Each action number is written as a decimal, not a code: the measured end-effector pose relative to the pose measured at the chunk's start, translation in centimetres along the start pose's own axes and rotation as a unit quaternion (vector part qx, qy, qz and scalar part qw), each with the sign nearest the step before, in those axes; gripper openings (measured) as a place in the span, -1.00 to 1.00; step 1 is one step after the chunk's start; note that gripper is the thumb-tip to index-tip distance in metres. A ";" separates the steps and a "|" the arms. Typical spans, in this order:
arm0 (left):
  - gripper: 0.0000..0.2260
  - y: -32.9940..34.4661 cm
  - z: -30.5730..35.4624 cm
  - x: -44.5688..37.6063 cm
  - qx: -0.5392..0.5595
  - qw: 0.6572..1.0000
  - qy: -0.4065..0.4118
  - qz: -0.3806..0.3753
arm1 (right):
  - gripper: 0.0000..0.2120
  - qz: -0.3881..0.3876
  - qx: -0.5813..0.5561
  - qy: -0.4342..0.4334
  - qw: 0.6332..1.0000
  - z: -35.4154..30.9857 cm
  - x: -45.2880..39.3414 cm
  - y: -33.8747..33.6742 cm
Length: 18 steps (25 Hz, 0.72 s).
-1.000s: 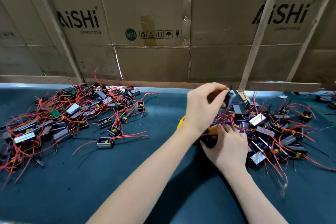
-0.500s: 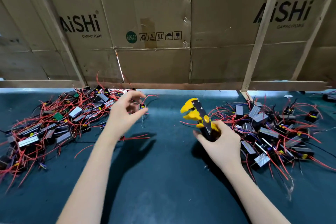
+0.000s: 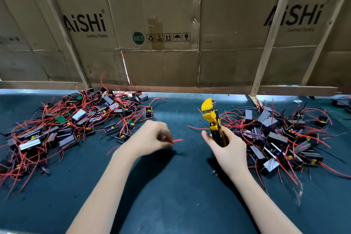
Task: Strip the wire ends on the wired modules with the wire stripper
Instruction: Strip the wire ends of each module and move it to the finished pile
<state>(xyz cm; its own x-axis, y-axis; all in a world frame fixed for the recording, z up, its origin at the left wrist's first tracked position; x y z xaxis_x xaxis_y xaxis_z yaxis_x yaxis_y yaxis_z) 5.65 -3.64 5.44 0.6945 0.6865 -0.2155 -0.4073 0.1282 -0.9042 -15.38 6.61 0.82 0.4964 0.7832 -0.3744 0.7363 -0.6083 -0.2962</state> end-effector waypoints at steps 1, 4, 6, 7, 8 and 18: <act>-0.95 0.6 1.7 -0.3 0.035 0.998 0.046 -0.021 | -0.83 0.007 -0.005 0.002 1.000 0.0 0.0 0.0; -0.92 2.3 5.0 -1.1 0.108 0.983 0.086 -0.124 | -0.69 0.023 -0.015 0.011 1.000 0.2 0.0 -0.3; -0.87 2.6 5.4 -1.6 0.154 0.975 0.066 -0.144 | -0.61 0.017 -0.024 0.018 0.999 0.2 0.2 -0.7; -0.86 2.3 5.1 -1.7 0.176 0.976 0.050 -0.115 | -0.60 0.010 -0.034 0.024 0.999 0.3 0.2 -0.8; -0.84 1.9 4.6 -1.8 0.194 0.979 0.032 -0.059 | -0.61 0.002 -0.046 0.030 0.998 0.3 0.3 -0.9; -0.39 1.4 -2.4 1.7 -0.072 0.925 -0.343 0.150 | -0.81 -0.009 -0.135 0.086 0.987 1.6 -0.8 -0.9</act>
<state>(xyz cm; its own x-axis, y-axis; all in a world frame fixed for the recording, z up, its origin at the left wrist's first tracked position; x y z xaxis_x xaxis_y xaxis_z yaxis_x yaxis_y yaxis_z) 7.64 -4.05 2.89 0.0038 0.9744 -0.2248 -0.4026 -0.2043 -0.8923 -17.22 6.33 -0.03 0.5360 0.8178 -0.2093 0.8299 -0.5560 -0.0470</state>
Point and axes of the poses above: each hand's wrist, its own x-axis away from the middle knuckle, its own y-axis out of the palm, z = x × y, the point moved 2 cm from there along -x, towards the middle knuckle, and after that the axes turned 2 degrees about -y, right-handed, at the moved point
